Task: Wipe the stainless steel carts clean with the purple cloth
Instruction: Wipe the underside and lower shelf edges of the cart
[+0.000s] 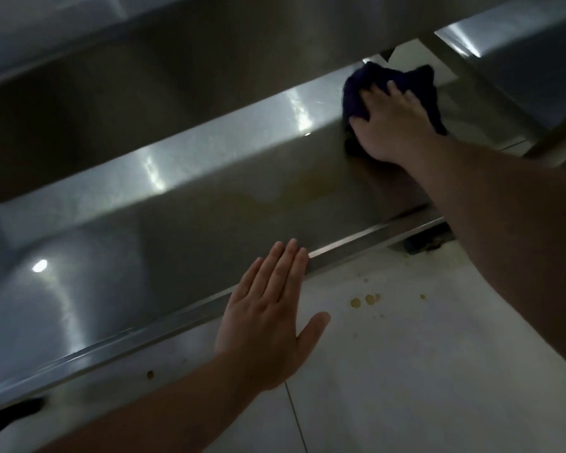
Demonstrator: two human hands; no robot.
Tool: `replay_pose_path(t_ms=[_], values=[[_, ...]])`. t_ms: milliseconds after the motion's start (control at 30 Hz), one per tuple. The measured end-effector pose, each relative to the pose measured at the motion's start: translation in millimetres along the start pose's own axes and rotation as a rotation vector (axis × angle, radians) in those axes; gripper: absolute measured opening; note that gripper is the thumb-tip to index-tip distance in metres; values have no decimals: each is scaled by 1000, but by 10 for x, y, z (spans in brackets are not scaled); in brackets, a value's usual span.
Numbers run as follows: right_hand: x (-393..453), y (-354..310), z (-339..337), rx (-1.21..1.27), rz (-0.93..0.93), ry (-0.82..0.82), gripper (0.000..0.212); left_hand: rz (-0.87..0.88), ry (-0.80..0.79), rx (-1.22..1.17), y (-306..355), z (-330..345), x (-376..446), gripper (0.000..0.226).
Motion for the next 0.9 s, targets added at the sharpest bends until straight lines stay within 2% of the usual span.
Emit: replay_pose_path(t_ms=[67,167,267,333,433,500,567,633,767,833,900], values=[[-109,-438,11,13,-125,-40,67,-6,2,7,-6,-9,1,84],[-797,-1053,101,51,-425,-44,65,-11,-2,25,-29,0,10,85],[-1425,-1002,218,55,-614,-69,65,-10,-9,30,-22,15,3,87],[-1246,-588,191,16,-516,-57,64,-7,-7,16,-31,3,4,87],[-583,175,53,-24,-200,-17,63,-9,4,7,-43,-20,-7,88],[-253,415,17,-13,-37,-13,64,-15,4,9,-41,-12,-1,89],[-63,326,32,1,93,4,66,-24,8,4,-36,-9,2,89],[-17,-135,22,48,124,-4,67,-28,0,-4,-28,-5,0,89],[-340,-1644,83,76,-270,-61,64,-27,-22,33,-24,20,13,90],[-669,-2024,139,68,-452,-92,63,-29,-43,34,-2,31,32,91],[-965,-2071,170,73,-615,-95,61,-29,-66,9,-3,34,23,89]])
Point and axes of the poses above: each hand's wrist, its own x-axis towards the middle knuckle, its own z-axis out of the palm, y = z × x, the point moved 10 cm from there along x, towards the middle knuckle, and after that the axes turned 9 degrees about -x, right-handed, at the moved point
